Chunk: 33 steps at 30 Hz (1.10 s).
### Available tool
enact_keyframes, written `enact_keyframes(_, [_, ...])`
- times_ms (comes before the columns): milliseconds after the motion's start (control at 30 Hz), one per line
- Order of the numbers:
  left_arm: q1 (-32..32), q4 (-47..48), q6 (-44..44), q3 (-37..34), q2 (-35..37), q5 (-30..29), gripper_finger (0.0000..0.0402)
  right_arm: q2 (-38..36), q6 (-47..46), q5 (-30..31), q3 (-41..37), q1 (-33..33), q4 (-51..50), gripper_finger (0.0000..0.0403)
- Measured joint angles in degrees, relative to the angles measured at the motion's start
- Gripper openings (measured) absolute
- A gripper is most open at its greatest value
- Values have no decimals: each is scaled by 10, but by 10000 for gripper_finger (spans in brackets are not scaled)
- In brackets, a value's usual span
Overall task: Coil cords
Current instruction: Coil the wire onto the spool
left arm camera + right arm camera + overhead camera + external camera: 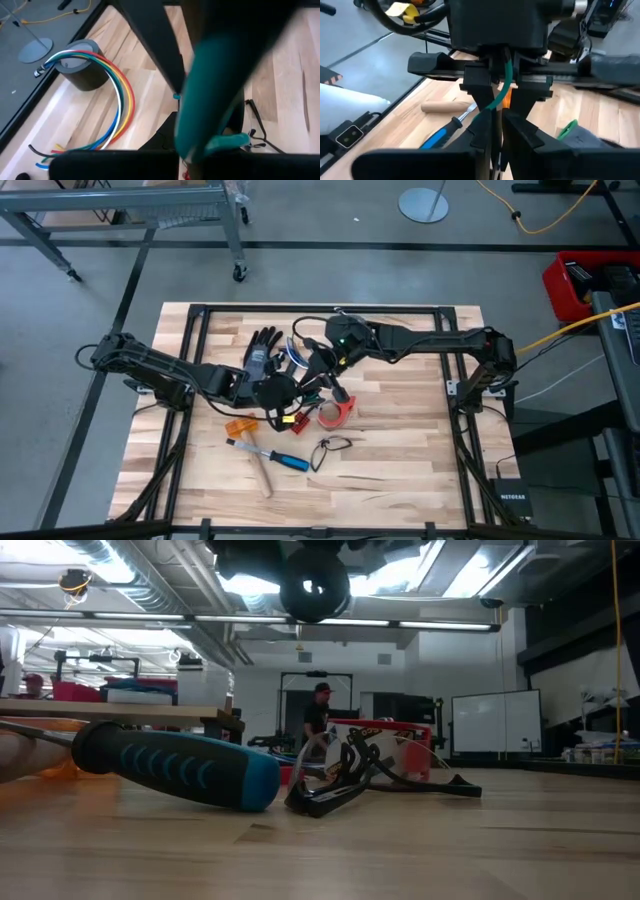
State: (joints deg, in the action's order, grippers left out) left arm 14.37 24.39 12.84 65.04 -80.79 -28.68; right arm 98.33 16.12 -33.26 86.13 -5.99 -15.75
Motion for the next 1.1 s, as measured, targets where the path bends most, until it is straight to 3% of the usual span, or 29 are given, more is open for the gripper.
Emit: enact_keyframes(1100, [0,-15,-9,0,0,0,0,17,-45,-19,0,0,77,49])
